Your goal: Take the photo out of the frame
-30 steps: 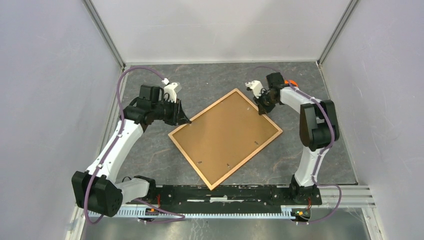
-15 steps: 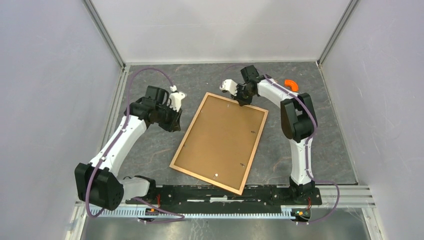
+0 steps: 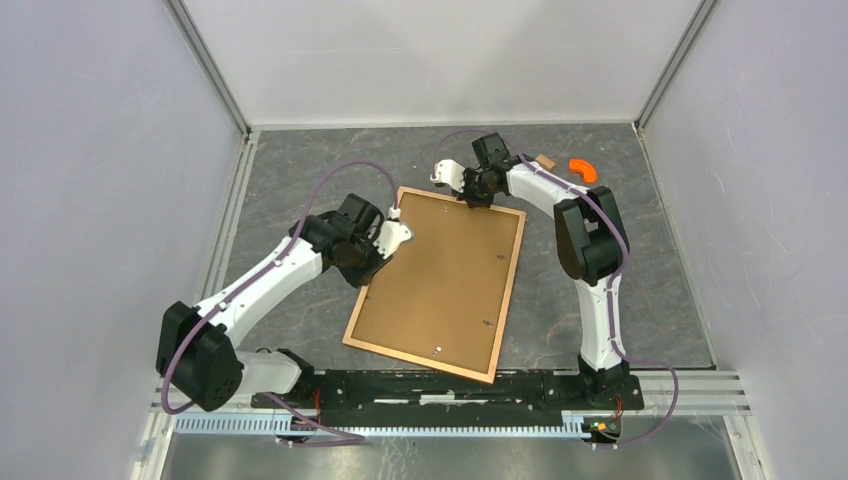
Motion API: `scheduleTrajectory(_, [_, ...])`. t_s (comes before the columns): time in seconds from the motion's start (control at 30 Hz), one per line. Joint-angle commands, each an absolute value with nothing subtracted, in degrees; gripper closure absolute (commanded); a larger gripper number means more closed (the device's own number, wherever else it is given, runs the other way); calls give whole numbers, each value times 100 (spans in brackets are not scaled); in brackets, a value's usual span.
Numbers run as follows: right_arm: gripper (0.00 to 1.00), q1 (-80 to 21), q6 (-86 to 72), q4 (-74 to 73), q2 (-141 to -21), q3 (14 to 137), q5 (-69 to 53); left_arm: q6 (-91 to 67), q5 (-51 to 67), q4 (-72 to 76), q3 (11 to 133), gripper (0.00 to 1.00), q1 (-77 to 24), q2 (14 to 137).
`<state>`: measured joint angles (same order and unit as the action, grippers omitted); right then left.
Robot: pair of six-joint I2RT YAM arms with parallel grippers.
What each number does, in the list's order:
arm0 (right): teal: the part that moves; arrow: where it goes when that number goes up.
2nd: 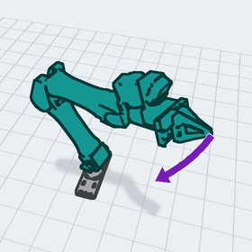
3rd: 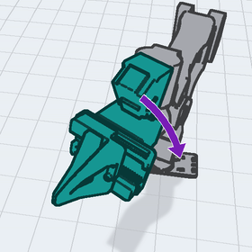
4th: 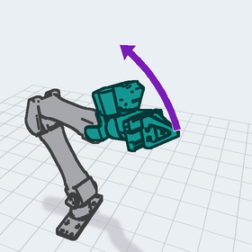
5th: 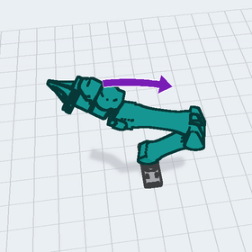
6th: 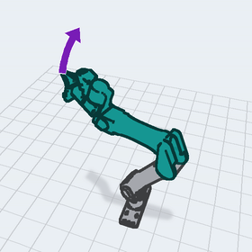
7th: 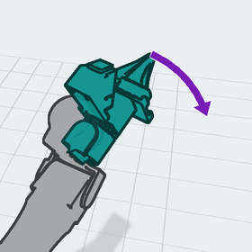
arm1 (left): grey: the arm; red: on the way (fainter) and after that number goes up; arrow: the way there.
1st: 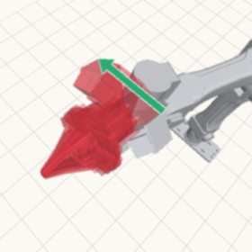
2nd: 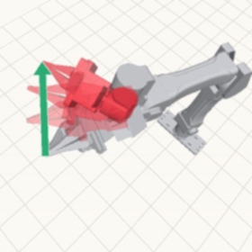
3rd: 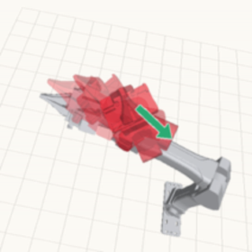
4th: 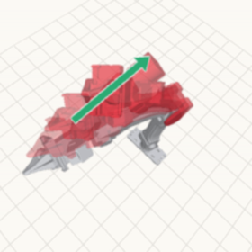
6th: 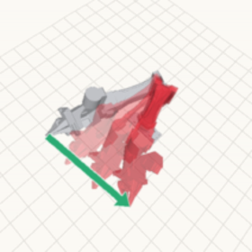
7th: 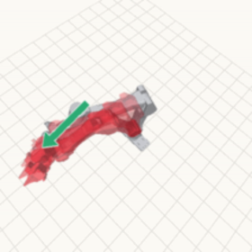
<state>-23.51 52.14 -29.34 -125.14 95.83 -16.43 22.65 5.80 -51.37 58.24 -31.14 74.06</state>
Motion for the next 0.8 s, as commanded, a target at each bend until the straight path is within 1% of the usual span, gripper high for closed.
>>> scheduleTrajectory(0.0, [100,-2333,5362,-2408,-12419,9446,-1573,2518,80,-5036,5740,98,-3416,7460])
scheduleTrajectory(0.13, [100,-2337,5295,-2418,-12419,9492,-1598,2470,16,-5001,5750,98,-3623,7535])
scheduleTrajectory(0.27, [100,-2330,5264,-2393,-12362,9435,-1593,2444,-427,-4945,5644,98,-3941,7594])
scheduleTrajectory(0.77, [100,-2332,5065,-2330,-12368,9402,-1650,2609,-959,-4737,5472,98,-4306,7708])
